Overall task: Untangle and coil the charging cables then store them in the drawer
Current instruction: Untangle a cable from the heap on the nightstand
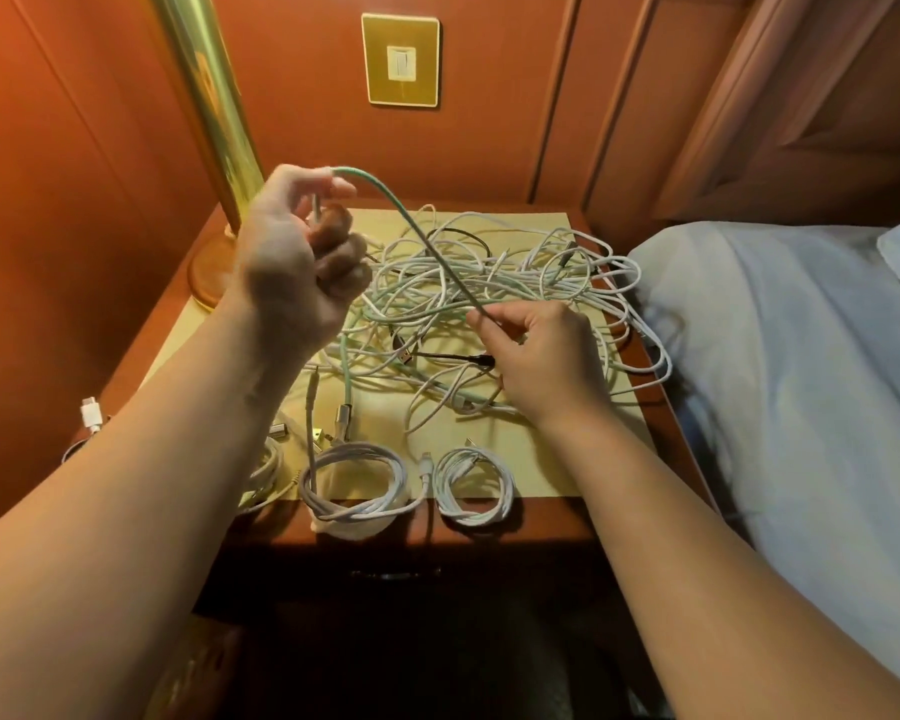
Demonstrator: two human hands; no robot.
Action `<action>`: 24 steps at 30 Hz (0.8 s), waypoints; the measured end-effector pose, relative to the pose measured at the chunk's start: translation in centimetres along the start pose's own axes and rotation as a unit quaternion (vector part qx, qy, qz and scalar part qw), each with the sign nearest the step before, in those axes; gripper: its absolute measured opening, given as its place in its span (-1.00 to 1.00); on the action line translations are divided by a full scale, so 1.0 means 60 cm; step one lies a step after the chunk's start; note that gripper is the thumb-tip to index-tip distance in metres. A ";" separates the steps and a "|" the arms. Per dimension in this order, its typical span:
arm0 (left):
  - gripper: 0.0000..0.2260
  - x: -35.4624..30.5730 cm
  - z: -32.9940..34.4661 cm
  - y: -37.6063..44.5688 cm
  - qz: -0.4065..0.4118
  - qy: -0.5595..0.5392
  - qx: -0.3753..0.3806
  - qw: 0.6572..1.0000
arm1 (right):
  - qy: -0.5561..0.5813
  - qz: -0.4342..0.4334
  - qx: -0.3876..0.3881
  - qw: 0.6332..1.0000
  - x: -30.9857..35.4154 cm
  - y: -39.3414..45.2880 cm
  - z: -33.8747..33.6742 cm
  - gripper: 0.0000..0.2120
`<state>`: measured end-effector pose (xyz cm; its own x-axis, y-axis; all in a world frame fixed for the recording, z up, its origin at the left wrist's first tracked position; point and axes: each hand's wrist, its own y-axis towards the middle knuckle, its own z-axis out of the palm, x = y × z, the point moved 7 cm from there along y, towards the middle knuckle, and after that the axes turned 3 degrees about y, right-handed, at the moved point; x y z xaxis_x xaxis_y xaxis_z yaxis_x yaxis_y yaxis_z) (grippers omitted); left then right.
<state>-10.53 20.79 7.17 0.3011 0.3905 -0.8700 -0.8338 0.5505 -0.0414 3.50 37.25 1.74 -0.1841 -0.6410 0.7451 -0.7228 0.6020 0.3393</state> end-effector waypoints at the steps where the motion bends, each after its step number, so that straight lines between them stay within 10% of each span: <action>1: -0.83 -0.001 0.004 -0.003 0.019 0.096 0.012 0.995 | 0.000 -0.002 -0.001 1.000 0.001 -0.001 0.001 -0.71; 8: -0.66 0.070 0.065 -0.032 0.051 0.527 0.150 0.835 | -0.014 -0.018 0.014 1.000 0.004 -0.001 0.000 -0.80; 19: -0.82 0.018 0.058 -0.021 0.054 0.332 0.078 0.938 | -0.006 0.037 0.040 0.998 -0.011 0.001 -0.003 -0.82; 24: -0.80 -0.040 -0.005 -0.004 0.124 0.166 -0.101 0.973 | 0.006 0.072 0.034 0.997 -0.023 0.003 -0.006 -0.79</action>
<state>-11.22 19.51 9.11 -0.0590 0.2138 -0.9751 -0.9459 0.3003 0.1231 3.89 38.41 1.00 -0.2804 -0.5447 0.7904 -0.7331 0.6530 0.1899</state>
